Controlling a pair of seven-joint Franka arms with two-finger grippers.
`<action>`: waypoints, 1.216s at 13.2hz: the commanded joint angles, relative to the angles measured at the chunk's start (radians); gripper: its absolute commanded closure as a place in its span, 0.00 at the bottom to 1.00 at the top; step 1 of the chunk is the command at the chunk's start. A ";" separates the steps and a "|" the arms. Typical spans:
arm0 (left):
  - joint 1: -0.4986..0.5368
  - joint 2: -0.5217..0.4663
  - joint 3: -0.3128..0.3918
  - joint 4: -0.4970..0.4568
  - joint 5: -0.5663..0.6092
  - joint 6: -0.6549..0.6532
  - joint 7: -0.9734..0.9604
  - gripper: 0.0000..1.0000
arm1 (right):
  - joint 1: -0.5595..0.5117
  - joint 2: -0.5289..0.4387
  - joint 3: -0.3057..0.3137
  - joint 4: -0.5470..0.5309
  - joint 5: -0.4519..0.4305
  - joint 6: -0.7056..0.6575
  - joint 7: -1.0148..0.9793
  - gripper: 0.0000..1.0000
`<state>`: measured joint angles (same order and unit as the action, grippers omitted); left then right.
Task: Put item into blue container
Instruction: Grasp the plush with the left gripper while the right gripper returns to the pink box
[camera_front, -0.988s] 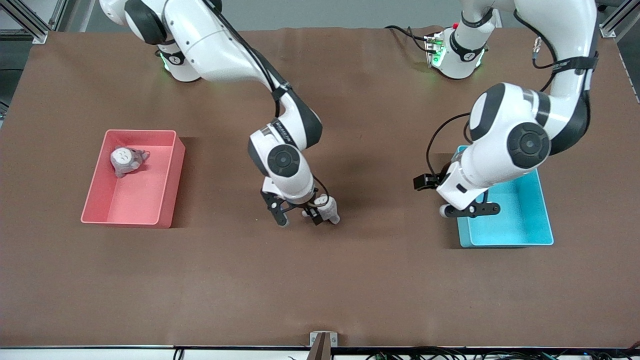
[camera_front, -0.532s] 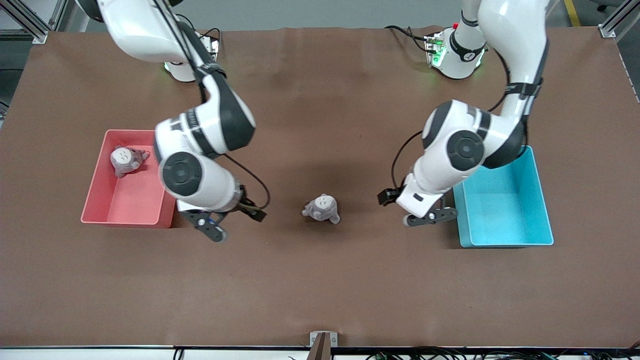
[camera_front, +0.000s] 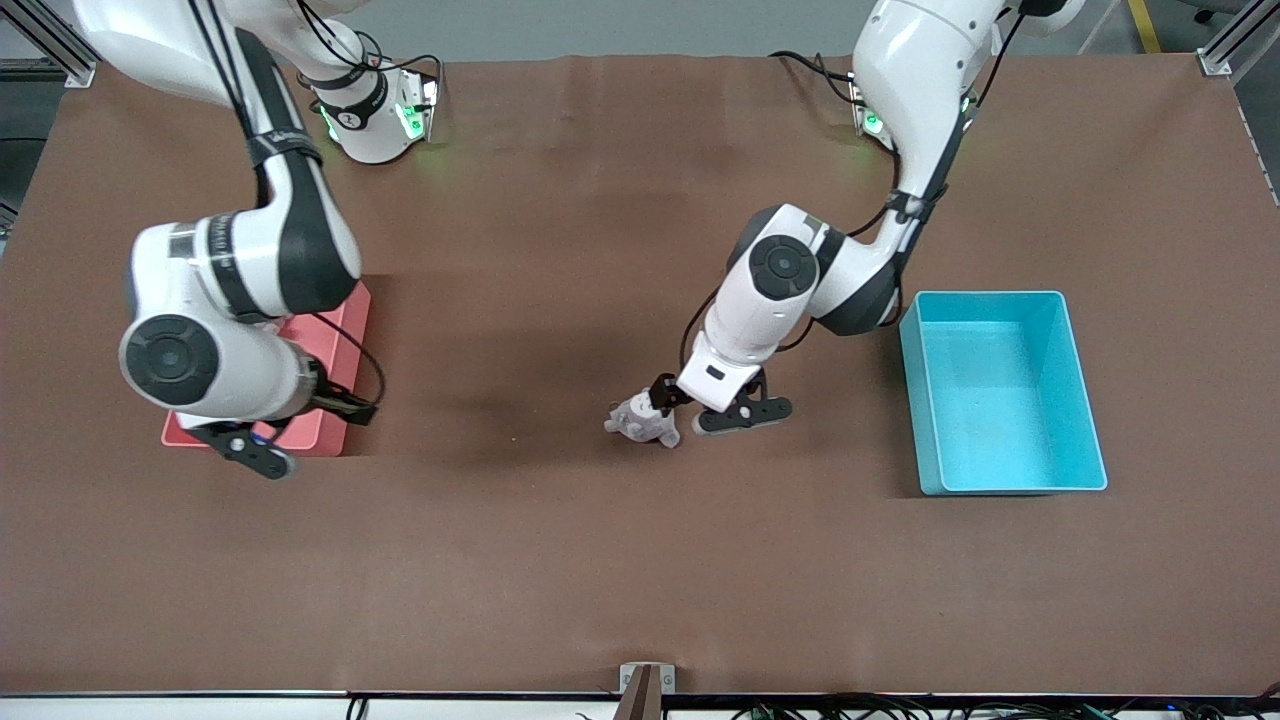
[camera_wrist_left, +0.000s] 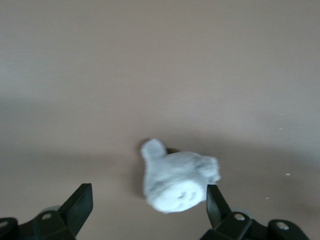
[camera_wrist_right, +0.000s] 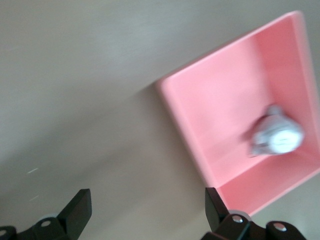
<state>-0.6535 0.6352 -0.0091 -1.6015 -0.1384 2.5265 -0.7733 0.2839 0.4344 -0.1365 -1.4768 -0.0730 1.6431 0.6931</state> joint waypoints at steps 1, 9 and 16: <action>-0.044 0.075 0.012 0.028 -0.003 0.128 -0.006 0.00 | -0.070 -0.117 0.021 -0.144 -0.071 0.009 -0.017 0.00; -0.095 0.213 0.024 0.087 0.002 0.267 -0.003 0.00 | -0.153 -0.371 -0.020 -0.611 -0.123 0.244 0.013 0.00; -0.097 0.233 0.038 0.091 0.000 0.293 -0.003 0.29 | -0.247 -0.342 -0.017 -0.708 -0.113 0.374 -0.366 0.00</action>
<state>-0.7363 0.8535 0.0155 -1.5314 -0.1383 2.8085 -0.7730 0.1020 0.1048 -0.1649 -2.1648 -0.1764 1.9919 0.4565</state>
